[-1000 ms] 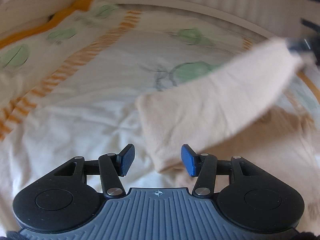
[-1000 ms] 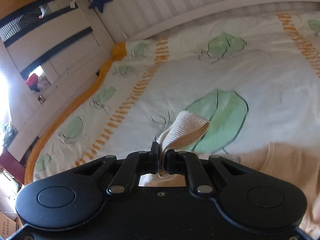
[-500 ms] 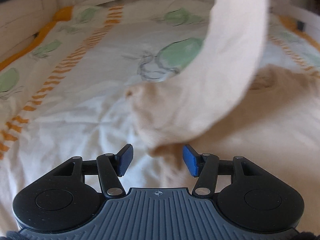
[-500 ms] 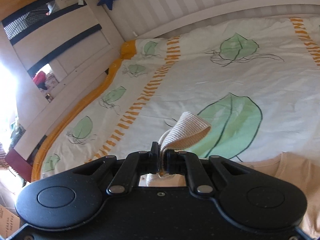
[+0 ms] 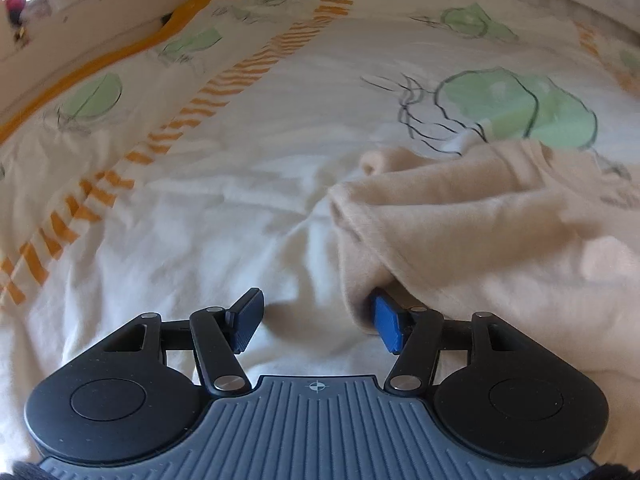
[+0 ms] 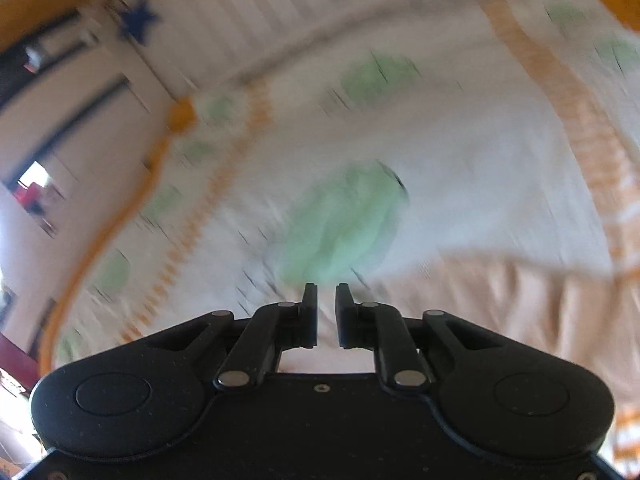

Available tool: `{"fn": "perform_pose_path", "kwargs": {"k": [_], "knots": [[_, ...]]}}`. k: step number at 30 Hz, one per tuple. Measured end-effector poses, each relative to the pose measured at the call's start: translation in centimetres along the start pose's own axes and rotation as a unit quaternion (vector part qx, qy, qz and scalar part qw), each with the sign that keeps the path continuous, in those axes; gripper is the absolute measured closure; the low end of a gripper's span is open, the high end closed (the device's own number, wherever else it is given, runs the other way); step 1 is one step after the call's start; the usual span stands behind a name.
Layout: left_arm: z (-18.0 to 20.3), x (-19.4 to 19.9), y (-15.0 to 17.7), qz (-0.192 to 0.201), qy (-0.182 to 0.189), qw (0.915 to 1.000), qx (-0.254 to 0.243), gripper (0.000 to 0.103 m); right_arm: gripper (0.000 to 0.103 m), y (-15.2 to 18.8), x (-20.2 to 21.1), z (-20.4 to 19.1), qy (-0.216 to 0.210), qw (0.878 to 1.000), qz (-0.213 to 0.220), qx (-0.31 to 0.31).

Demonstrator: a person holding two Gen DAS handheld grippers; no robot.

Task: Fold small clothes

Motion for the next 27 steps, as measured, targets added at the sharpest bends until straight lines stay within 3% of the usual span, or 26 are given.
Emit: {"fn": "perform_pose_path", "kwargs": {"k": [2,4,5,6,10,13,24,27], "knots": [[0.7,0.2,-0.1,0.004,-0.006,0.9999,-0.014,0.045,0.081,2.9,-1.7,0.9,0.014,0.999,-0.030,0.004],[1.1,0.3,0.1,0.004,-0.006,0.9998,-0.017,0.045,0.067,5.9,-3.5,0.3,0.005,0.999,-0.051,0.002],[1.0,0.2,0.2,0.003,-0.004,0.9999,-0.014,0.045,0.048,7.6,-4.6,-0.2,-0.002,0.998,-0.060,-0.002],[0.9,0.1,0.2,0.002,-0.002,0.9999,-0.011,0.045,0.039,8.5,-5.5,-0.7,-0.006,0.998,-0.065,-0.005],[0.5,0.0,0.3,-0.004,0.010,0.9999,0.005,0.045,0.039,12.6,-7.5,-2.6,-0.029,0.998,-0.063,-0.005],[0.5,-0.1,0.3,-0.007,0.014,0.9998,0.011,0.045,0.039,14.5,-8.4,-3.8,-0.064,0.994,-0.087,-0.027],[0.3,0.0,0.2,-0.013,0.020,0.9994,0.025,0.045,0.041,15.3,-8.7,-3.1,-0.034,0.994,-0.073,-0.076],[0.3,-0.1,0.3,-0.014,0.020,0.9992,0.031,0.045,0.042,15.9,-8.6,-2.9,-0.042,0.993,-0.076,-0.085]]}}
Point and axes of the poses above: each gripper's, at about its wrist camera, not at the fingertips, and x roughly against the way its jaws point, z to its right, y to its underside, the point moved 9 cm from there along -x, roughly the way its jaws point, and after that the axes turned 3 degrees about z, right-handed, at the moved point
